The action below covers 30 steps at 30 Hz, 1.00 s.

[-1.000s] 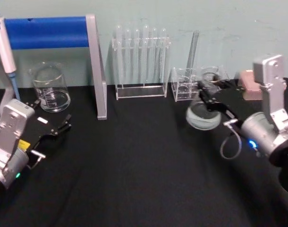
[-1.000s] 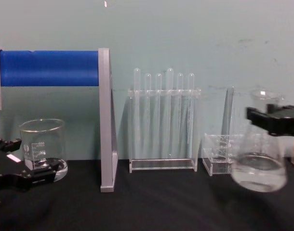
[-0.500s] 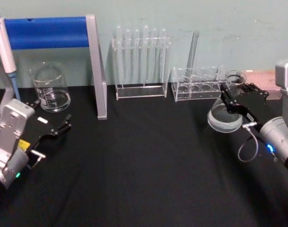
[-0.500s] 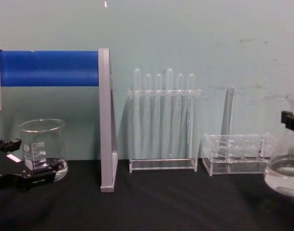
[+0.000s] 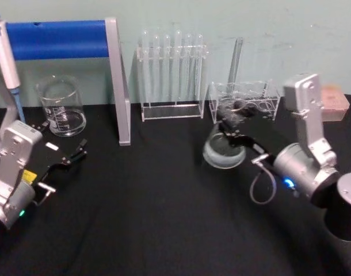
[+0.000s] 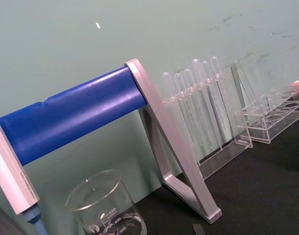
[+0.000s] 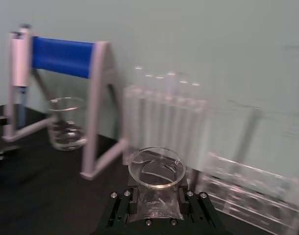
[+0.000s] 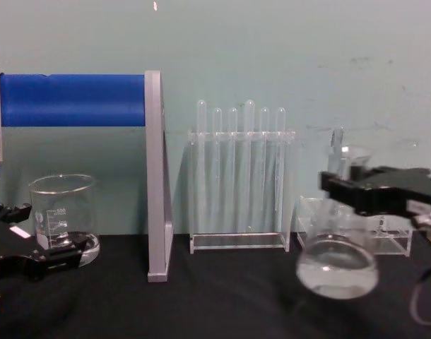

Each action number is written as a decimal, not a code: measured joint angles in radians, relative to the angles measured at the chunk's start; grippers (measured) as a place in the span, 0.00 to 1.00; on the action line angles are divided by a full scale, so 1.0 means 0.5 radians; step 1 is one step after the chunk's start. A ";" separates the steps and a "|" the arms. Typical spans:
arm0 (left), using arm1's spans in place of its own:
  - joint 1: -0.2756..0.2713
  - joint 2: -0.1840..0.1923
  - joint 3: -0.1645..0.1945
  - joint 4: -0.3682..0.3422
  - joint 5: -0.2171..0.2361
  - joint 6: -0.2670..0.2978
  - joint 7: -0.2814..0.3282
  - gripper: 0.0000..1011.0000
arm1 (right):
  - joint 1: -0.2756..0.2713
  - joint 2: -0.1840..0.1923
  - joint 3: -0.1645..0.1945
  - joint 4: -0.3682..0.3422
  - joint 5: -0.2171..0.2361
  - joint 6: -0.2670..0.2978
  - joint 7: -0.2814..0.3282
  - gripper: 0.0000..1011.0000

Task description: Grasp the erlenmeyer flask with one hand, shake it three times, then place it back.

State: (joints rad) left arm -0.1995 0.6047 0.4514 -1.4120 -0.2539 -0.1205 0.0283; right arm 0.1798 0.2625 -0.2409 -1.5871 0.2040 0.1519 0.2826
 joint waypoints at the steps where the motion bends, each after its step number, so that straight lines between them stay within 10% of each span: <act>1: 0.000 0.000 0.000 0.000 0.000 0.000 0.000 0.99 | 0.020 -0.004 -0.038 0.015 0.005 -0.005 0.032 0.44; 10: 0.000 0.000 0.000 0.000 0.000 0.000 0.000 0.99 | 0.125 -0.019 -0.203 0.099 0.047 -0.039 0.158 0.44; 30: 0.000 0.000 0.000 0.000 0.000 0.000 0.000 0.99 | 0.207 0.045 -0.305 0.156 0.167 -0.046 0.226 0.44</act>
State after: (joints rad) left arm -0.1996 0.6047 0.4514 -1.4120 -0.2539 -0.1205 0.0283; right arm 0.2831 0.2848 -0.3934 -1.5093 0.2875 0.1288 0.3958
